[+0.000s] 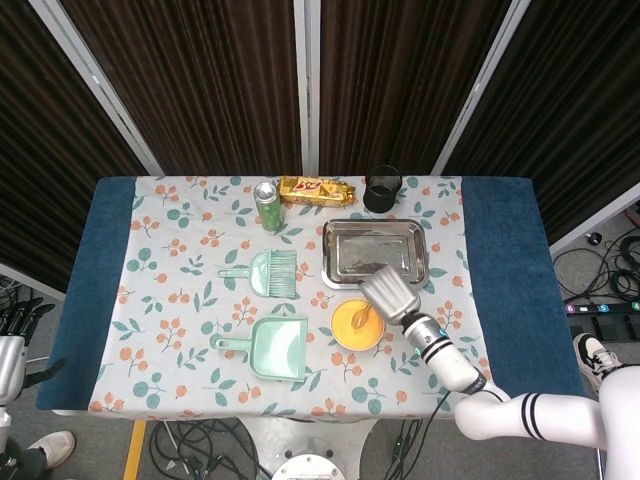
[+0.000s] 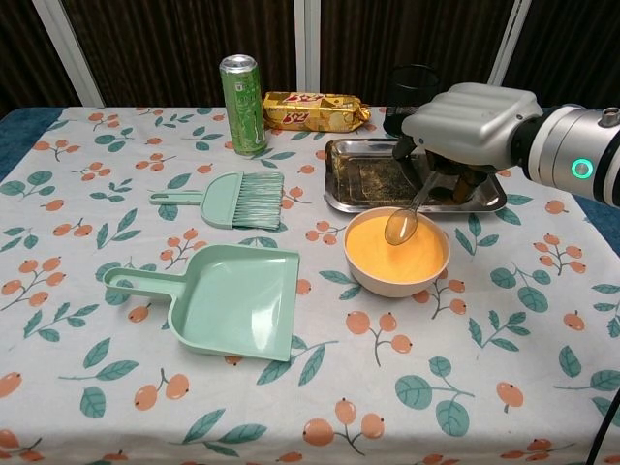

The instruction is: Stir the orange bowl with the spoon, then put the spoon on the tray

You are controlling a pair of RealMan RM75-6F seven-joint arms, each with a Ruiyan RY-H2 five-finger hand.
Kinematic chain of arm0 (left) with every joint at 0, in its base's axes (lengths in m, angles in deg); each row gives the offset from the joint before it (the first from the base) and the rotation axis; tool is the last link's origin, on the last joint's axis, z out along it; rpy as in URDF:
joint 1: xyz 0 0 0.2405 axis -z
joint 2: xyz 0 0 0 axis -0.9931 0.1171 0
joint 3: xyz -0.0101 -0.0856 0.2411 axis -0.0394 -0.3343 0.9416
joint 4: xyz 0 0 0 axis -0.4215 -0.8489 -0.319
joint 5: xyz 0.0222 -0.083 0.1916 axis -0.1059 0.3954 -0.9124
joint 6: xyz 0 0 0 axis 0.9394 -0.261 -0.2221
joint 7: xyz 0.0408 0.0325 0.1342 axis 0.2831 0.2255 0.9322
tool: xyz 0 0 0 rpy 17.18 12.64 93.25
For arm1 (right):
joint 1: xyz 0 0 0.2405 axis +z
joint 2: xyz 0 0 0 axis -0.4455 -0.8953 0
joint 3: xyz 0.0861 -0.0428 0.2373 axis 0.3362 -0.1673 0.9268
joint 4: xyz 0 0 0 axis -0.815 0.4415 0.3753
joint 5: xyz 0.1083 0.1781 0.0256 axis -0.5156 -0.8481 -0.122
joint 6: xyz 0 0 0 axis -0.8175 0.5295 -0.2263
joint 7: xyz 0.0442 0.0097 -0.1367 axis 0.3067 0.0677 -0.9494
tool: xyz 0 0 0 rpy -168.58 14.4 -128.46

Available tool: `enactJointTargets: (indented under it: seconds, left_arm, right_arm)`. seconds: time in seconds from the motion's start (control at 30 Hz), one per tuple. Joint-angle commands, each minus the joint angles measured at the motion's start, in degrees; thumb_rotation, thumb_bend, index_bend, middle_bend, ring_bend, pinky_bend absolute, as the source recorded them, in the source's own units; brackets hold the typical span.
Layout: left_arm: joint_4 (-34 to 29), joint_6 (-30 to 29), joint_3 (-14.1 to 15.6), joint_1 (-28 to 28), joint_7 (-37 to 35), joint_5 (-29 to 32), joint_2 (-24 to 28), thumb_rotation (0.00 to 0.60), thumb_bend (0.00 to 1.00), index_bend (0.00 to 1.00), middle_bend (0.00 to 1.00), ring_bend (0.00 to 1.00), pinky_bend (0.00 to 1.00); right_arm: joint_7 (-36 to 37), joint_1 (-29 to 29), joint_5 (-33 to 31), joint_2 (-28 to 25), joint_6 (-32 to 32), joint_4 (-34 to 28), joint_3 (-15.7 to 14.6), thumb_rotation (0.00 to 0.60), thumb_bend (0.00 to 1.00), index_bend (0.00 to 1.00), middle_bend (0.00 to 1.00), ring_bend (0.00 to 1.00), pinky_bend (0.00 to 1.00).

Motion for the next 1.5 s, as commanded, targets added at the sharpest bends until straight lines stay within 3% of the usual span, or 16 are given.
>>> enactJointTargets:
  seconds: [0.03, 0.47, 0.83, 1.07, 1.27, 1.5]
  left_arm:
    - [-0.1, 0.0, 0.0, -0.1, -0.3, 0.2, 0.1, 0.600, 0.13, 0.25, 0.24, 0.16, 0.17]
    - [0.2, 0.7, 0.4, 0.0, -0.8, -0.1, 0.0, 0.600, 0.13, 0.25, 0.24, 0.16, 0.17]
    - [0.2, 1.1, 0.3, 0.4, -0.7, -0.2, -0.1, 0.600, 0.13, 0.25, 0.24, 0.16, 0.17]
    - [0.4, 1.4, 0.6, 0.3, -1.2, 0.0, -0.2, 0.600, 0.13, 0.25, 0.24, 0.16, 0.17]
    - [0.4, 1.4, 0.6, 0.4, -1.3, -0.2, -0.2, 0.600, 0.13, 0.25, 0.24, 0.16, 0.17]
    - [0.3, 1.0, 0.5, 0.6, -1.3, -0.7, -0.2, 0.600, 0.13, 0.25, 0.24, 0.16, 0.17]
  right_arm:
    - [-5.2, 2.4, -1.1, -0.9, -1.2, -0.3, -0.9, 0.600, 0.38, 0.70, 0.94, 0.95, 0.97]
    - [-19.1, 7.6, -4.1, 3.0, -0.1, 4.1, -2.3, 0.600, 0.38, 0.71, 0.94, 0.95, 0.97]
    - [-25.0, 9.5, -0.4, 9.0, 0.2, 7.4, -5.2, 0.600, 0.38, 0.74, 0.94, 0.95, 0.97]
    - [-22.5, 8.3, -0.3, 9.4, 0.4, 5.6, -5.4, 0.600, 0.38, 0.74, 0.94, 0.95, 0.97]
    - [-16.3, 6.2, -0.7, 6.3, 1.2, 1.5, -4.6, 0.600, 0.38, 0.76, 0.94, 0.95, 0.97]
    - [-12.0, 4.9, -0.8, 3.0, 2.4, 1.2, -2.9, 0.600, 0.38, 0.76, 0.95, 0.96, 0.97]
